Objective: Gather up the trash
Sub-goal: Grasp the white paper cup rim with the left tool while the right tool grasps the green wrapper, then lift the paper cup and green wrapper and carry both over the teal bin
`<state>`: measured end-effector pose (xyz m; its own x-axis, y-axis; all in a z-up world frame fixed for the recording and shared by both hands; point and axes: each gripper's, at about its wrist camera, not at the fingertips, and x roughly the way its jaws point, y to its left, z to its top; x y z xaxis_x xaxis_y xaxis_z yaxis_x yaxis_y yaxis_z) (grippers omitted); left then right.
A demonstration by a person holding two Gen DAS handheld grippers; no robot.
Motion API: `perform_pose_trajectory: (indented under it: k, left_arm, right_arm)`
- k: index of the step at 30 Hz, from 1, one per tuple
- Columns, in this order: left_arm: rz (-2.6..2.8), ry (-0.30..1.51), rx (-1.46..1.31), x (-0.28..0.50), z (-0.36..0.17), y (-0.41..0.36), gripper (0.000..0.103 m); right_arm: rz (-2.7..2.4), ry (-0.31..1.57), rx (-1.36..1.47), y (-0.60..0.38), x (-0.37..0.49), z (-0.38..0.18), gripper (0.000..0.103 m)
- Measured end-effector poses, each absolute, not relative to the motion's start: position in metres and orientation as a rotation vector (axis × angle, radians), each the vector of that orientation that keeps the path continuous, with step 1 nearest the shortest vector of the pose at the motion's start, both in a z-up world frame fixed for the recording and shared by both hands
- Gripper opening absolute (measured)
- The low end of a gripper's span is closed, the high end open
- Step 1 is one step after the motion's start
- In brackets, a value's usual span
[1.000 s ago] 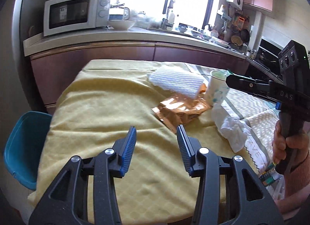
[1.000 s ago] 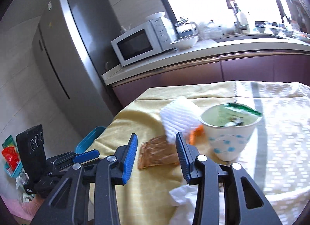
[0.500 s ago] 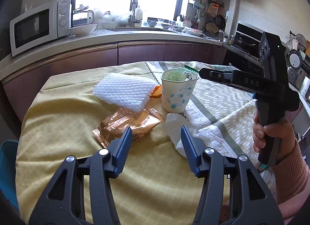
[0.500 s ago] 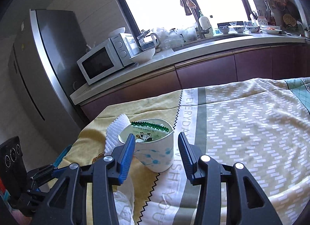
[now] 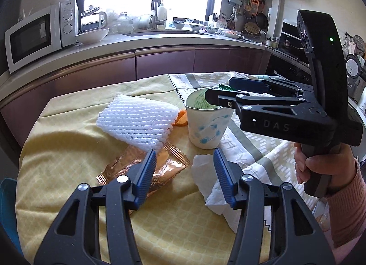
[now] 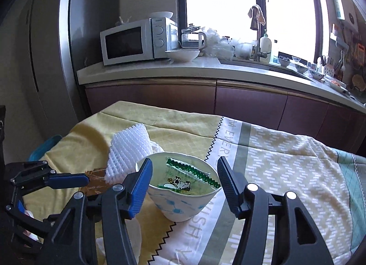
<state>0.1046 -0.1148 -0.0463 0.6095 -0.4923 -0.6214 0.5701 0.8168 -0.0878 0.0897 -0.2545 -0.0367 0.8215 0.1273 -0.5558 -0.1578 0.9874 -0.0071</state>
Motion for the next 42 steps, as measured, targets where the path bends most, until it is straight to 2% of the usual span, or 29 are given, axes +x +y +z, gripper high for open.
perform_pose_trajectory:
  k: [2,6,11,26,28,32,42]
  left_arm:
    - [-0.613,0.684,0.121,0.108,-0.047,-0.115,0.051]
    - [-0.613,0.687,0.125,0.116,-0.048,-0.120,0.052]
    - [-0.631,0.683,0.128,0.126,-0.046,-0.128,0.052]
    - [-0.737,0.677,0.166,0.159,-0.046,-0.176,0.051]
    - [-0.743,0.678,0.181,0.160,-0.049,-0.183,0.049]
    - [-0.762,0.689,0.176,0.164,-0.055,-0.187,0.040]
    - [-0.758,0.668,0.145,0.157,-0.053,-0.182,0.035]
  right_arm:
    - [0.148,0.595,-0.077,-0.253,0.091,-0.038,0.040]
    - [0.154,0.580,-0.082,-0.255,0.088,-0.037,0.037]
    - [0.163,0.528,-0.068,-0.260,0.080,-0.025,0.036]
    - [0.224,0.453,0.226,-0.315,0.058,-0.008,0.036]
    - [0.226,0.455,0.247,-0.320,0.058,-0.010,0.036]
    - [0.238,0.462,0.295,-0.331,0.059,-0.016,0.036]
    - [0.255,0.461,0.371,-0.346,0.060,-0.024,0.036]
